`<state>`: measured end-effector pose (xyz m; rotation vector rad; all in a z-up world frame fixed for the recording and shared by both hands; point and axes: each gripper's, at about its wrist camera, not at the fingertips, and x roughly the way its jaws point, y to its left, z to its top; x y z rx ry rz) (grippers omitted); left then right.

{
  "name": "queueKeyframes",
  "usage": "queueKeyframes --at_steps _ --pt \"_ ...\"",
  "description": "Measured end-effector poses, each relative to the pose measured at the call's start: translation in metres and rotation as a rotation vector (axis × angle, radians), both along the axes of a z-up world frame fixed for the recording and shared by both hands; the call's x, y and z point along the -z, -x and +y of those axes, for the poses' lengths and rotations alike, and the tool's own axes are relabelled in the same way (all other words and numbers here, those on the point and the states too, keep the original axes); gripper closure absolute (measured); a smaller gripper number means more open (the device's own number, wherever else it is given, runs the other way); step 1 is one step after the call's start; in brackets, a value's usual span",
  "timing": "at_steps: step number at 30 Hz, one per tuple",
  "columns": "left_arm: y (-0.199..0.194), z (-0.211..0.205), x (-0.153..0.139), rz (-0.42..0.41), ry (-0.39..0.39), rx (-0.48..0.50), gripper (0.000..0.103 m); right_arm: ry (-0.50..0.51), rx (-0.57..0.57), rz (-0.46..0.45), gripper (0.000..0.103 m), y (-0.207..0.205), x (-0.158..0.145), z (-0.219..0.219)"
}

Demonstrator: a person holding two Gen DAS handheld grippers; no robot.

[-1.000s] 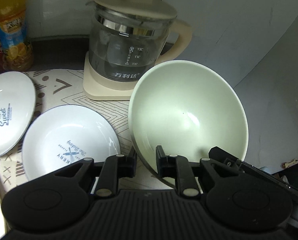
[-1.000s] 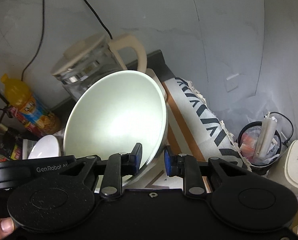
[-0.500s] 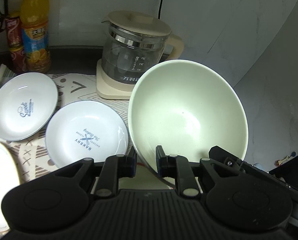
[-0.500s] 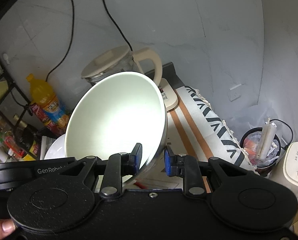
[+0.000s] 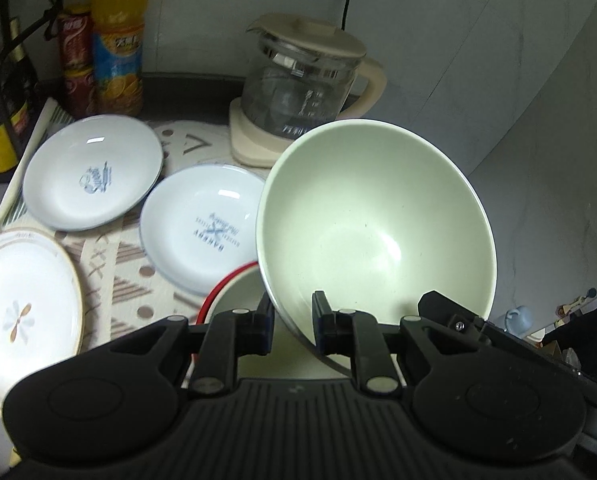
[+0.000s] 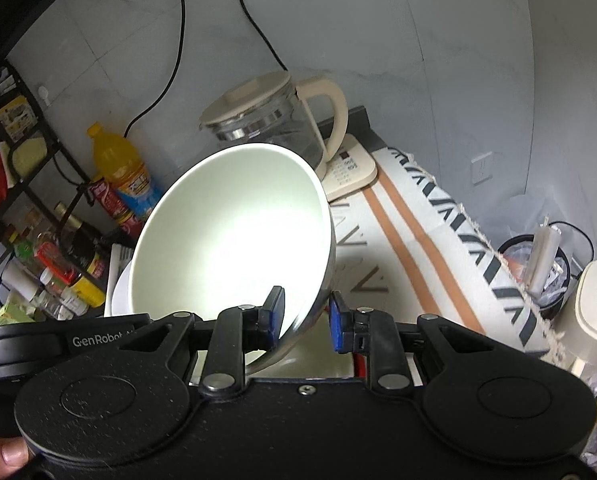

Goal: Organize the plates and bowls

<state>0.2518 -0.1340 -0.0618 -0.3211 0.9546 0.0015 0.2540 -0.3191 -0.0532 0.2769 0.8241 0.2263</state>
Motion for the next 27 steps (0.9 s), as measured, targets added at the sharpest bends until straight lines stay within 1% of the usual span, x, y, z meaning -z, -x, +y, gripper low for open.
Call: queueKeyframes --at_steps 7,15,21,27 --pt "0.018 0.002 0.013 0.036 -0.001 0.001 0.085 0.001 -0.001 0.036 0.080 0.016 0.011 0.003" --pt "0.029 0.004 0.029 0.086 0.008 0.002 0.085 0.016 -0.006 0.081 0.080 0.026 0.024 0.005" --pt "0.030 0.008 0.041 0.129 0.020 -0.006 0.085 0.024 -0.014 0.118 0.080 0.028 0.034 0.008" --pt "0.028 0.012 0.048 0.153 0.026 -0.023 0.084 0.018 -0.017 0.152 0.080 0.023 0.041 0.011"
